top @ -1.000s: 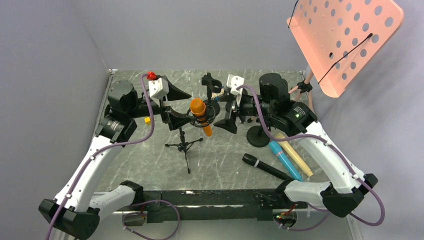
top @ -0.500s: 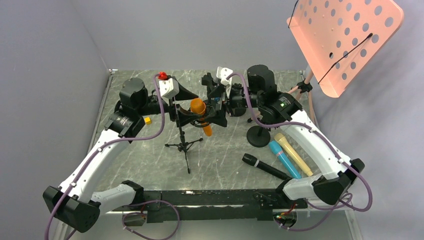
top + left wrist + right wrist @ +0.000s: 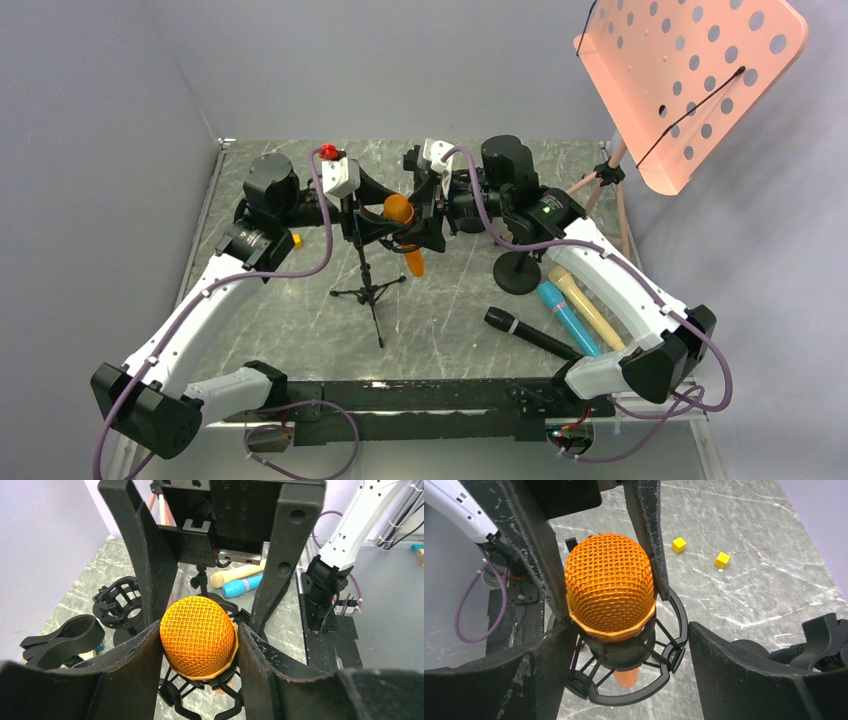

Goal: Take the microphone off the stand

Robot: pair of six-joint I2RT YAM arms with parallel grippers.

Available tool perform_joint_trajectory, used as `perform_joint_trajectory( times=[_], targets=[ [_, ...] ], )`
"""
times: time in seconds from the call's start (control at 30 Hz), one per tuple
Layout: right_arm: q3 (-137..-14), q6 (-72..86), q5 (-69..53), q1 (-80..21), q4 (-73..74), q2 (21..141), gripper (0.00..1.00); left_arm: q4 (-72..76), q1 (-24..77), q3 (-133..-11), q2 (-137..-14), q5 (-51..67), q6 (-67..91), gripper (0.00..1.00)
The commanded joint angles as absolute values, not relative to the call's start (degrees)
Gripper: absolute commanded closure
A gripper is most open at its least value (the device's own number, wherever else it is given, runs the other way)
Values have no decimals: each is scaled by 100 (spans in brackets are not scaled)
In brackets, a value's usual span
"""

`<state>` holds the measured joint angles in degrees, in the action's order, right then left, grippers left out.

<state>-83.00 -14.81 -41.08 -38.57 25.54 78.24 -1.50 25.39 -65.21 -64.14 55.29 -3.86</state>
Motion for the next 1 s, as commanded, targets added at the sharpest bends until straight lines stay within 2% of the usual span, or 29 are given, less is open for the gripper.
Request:
perform_joint_trajectory(
  times=[0.0, 0.17, 0.23, 0.27, 0.97],
  targets=[
    [-8201, -1373, -4255, -3884, 2198, 7919, 19, 9, 2565, -6691, -6460, 5934, -485, 63],
    [-8093, -1333, -4231, -3885, 2173, 8040, 30, -218, 2565, -6857, -6450, 6075, -458, 82],
    [-8041, -1314, -4230, -3886, 2118, 8042, 32, -321, 2566, -6991, -6438, 6112, -513, 96],
    [-8005, -1329, -4229, -3893, 2104, 8053, 33, -339, 2566, -7063, -6423, 6112, -528, 100],
    [-7883, -1590, -4108, -3911, 2250, 8146, 36, 176, 2529, -9304, -6657, 6208, 482, 100]
  ],
)
